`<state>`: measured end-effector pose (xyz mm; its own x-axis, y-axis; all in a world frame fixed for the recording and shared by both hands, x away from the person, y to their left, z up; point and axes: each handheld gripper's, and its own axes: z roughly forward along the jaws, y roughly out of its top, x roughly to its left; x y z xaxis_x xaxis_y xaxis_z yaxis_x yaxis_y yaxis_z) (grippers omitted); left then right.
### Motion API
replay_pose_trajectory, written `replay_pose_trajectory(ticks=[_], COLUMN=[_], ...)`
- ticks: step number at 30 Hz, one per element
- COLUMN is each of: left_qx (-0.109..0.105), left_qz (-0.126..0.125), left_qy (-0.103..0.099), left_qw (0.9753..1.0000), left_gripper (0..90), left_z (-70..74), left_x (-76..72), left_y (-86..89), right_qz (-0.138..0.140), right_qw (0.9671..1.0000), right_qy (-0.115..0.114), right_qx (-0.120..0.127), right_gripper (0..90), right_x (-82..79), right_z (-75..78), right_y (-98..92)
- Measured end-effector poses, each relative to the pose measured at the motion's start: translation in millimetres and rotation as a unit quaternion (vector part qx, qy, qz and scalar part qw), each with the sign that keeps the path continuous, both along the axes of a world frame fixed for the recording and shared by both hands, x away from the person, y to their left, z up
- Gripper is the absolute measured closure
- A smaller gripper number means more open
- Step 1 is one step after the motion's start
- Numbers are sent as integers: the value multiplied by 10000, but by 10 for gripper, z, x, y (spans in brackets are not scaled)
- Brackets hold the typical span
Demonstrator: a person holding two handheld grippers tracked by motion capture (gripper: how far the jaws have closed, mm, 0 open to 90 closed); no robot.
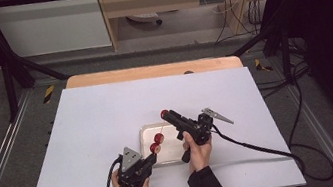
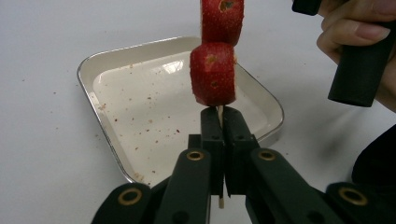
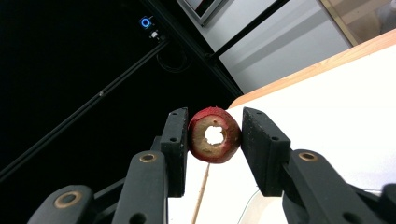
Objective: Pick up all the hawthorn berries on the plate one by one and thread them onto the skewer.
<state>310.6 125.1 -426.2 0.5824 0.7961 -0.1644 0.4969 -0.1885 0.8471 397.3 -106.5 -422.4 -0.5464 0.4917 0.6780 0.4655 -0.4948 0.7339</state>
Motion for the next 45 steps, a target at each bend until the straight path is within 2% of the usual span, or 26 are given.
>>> replay_pose_trajectory(ticks=[7, 13, 19, 27, 33, 38, 40, 45], left_qx=[-97, -262, -338, -327, -293, -304, -246, -144], left_qz=[54, 114, 157, 176, 98, 14, -7, -116], left_qy=[25, 50, 62, 75, 70, 4, -50, -94], left_qw=[9999, 9996, 9993, 9993, 9995, 9995, 9997, 9998], left_gripper=[882, 882, 881, 883, 883, 884, 883, 883], left_z=[8, 42, 60, 51, 33, 39, 51, 36], left_x=[10, 16, 42, 111, 129, 122, 117, 119], left_y=[3, -52, -106, -104, -86, -69, -38, 47], right_qz=[28, 43, 128, 225, 288, 366, 415, 487], right_qw=[10000, 10000, 9999, 9997, 9995, 9990, 9986, 9952], right_qy=[-15, -9, -6, 67, 100, 108, 82, -33], right_qx=[5, 2, 7, -40, -107, -238, -330, -844], right_gripper=[627, 628, 629, 633, 634, 626, 596, 464], right_x=[-17, -45, -93, -138, -151, -140, -143, -162], right_z=[-11, -42, -58, -65, -74, -41, 0, 129], right_y=[9, 34, 49, 58, 61, 37, 13, -90])
